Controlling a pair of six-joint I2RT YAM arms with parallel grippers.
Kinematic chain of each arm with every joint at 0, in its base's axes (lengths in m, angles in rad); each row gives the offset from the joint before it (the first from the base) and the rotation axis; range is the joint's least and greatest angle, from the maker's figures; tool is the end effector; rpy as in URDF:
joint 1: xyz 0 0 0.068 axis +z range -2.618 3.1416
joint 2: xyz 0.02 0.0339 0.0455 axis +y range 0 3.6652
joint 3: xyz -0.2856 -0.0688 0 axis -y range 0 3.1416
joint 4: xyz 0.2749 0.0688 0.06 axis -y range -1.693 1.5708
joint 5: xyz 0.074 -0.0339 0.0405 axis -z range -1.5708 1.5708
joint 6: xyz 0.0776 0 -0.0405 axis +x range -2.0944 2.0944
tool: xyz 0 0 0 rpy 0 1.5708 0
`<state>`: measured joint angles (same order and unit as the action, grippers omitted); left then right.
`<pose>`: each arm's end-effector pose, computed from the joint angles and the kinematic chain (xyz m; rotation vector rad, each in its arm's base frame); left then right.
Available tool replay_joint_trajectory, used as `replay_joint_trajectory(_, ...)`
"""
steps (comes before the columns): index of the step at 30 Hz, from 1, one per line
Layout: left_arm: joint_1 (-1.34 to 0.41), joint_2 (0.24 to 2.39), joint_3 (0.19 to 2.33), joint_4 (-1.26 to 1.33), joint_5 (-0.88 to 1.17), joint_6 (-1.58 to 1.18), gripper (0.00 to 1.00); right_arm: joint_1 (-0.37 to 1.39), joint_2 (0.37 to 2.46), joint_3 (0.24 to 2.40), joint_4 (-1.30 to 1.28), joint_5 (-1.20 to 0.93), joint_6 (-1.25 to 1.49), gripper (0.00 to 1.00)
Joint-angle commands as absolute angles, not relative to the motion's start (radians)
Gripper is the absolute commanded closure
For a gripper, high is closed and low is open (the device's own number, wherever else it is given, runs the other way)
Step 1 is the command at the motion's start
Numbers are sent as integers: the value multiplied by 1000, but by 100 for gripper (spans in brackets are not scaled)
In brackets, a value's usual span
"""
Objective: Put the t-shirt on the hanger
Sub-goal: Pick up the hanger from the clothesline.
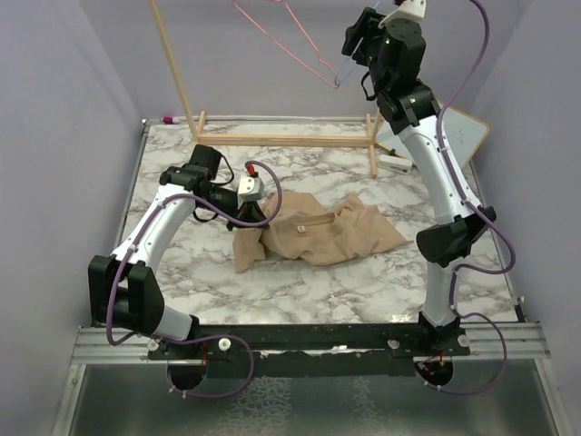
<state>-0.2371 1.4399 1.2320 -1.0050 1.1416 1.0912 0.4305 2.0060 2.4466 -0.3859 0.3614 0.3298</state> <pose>0.2763 -0.1394 0.2991 1.5135 1.5306 -1.0894 0.4748 0.1878 0.5520 0.2138 1.5139 0.3337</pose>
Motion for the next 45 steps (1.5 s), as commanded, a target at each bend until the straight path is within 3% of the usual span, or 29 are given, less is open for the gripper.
replay_joint_trajectory(1,-241,1409,1224,-985,1203,1089,100,423,2057,2462,-362,371,341,43)
replay_joint_trajectory(6,-241,1403,1216,-985,1207,1085,100,420,2067,2435,-364,371,342,49)
replay_joint_trajectory(11,-243,1398,1213,-985,1207,1081,100,420,2045,2404,-348,372,325,87)
replay_joint_trajectory(14,-243,1399,1212,-985,1207,1080,100,420,2021,2391,-337,363,308,98)
replay_joint_trajectory(36,-245,1415,1224,-989,1197,1073,100,420,1905,2380,-374,103,318,99)
replay_joint_trajectory(45,-246,1429,1235,-991,1196,1068,100,420,1708,2098,-403,24,341,99)
